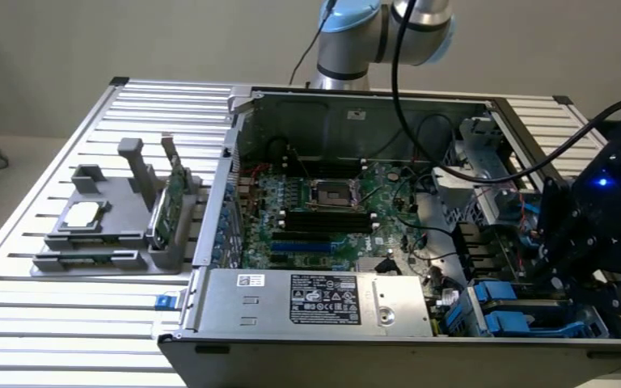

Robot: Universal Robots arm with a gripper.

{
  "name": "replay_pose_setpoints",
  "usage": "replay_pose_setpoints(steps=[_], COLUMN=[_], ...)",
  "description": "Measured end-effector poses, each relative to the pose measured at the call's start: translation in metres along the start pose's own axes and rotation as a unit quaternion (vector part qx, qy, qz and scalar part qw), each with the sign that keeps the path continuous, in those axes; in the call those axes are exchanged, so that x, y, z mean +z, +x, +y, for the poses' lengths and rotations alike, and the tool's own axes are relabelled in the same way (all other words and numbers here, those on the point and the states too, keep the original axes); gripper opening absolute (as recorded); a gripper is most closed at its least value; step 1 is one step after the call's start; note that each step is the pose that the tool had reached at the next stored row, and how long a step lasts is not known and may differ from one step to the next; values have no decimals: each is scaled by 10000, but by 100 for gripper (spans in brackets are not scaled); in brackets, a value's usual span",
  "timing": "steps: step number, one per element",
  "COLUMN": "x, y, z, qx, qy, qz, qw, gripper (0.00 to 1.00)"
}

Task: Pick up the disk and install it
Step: 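Insert the first disk wire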

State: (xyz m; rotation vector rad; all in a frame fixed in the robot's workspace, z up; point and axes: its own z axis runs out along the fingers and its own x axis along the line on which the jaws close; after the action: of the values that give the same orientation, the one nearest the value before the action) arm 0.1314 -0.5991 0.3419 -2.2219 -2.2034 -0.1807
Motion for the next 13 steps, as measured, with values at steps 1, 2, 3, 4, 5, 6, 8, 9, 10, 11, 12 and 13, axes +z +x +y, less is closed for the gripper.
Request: replay_pose_setpoints(steps=[1,2,3,4,5,6,8,9,10,11,12,13], x=[1,3,4,5,6,7,8,10,10,12,14,15], y=[10,19,24,27,27,27,31,37,44,52,60,65], z=[1,3,6,9,11,12,15,15,16,16,16,16], qx=[10,19,27,37,47,59,82,86,87,88,88,89], qy=[-1,-2,-3,-4,-5,-6,-9,-9,-10,-10,-10,-11], qz=[-10,-21,-36,-58,-75,-92,-127,-143,-156,-168,-182,-195], qw=[10000,10000,10000,10000,10000,9999,9999,9999,9998,9998,9998,9998], gripper=[16,16,16,16,16,16,16,16,16,16,16,16])
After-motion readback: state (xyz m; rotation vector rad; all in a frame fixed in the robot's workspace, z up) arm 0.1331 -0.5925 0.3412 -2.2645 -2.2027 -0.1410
